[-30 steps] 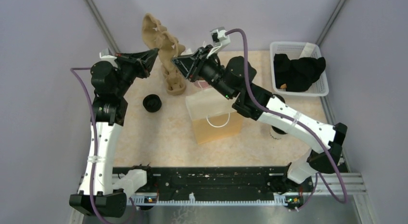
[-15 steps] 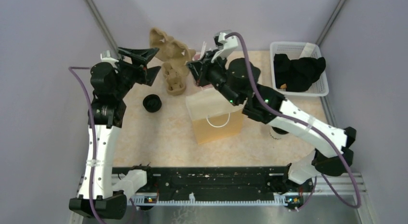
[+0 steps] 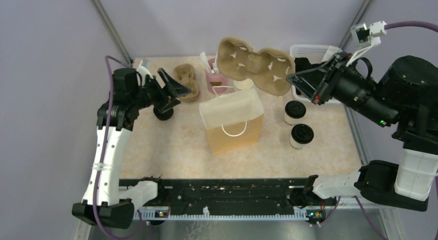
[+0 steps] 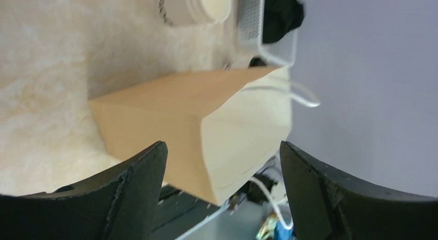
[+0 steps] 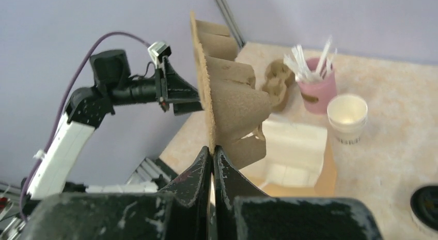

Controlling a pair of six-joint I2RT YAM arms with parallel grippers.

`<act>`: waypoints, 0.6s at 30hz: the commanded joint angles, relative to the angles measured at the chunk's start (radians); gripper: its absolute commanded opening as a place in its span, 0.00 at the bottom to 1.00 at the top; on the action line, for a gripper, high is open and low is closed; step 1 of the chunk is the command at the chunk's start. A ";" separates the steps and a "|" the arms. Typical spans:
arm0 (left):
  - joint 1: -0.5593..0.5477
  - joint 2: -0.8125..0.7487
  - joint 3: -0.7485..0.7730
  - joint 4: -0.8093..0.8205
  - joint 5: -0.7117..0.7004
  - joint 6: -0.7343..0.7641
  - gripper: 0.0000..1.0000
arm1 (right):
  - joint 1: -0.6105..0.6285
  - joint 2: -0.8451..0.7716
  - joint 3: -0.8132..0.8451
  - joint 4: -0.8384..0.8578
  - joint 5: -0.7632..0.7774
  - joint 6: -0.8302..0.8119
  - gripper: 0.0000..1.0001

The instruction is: Pack the takeout coffee

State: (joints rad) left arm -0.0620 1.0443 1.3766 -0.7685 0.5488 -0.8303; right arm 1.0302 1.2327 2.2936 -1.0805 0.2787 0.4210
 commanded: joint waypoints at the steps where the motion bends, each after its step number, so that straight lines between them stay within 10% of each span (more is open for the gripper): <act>1: -0.113 0.061 0.023 -0.177 0.004 0.172 0.86 | -0.001 0.088 0.109 -0.410 0.023 0.146 0.00; 18: -0.378 0.213 0.062 -0.189 -0.226 0.139 0.38 | -0.063 0.100 -0.114 -0.412 -0.107 0.200 0.00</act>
State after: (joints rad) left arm -0.4061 1.2461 1.3872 -0.9878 0.3763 -0.7052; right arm 1.0145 1.3010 2.1857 -1.4879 0.2413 0.6231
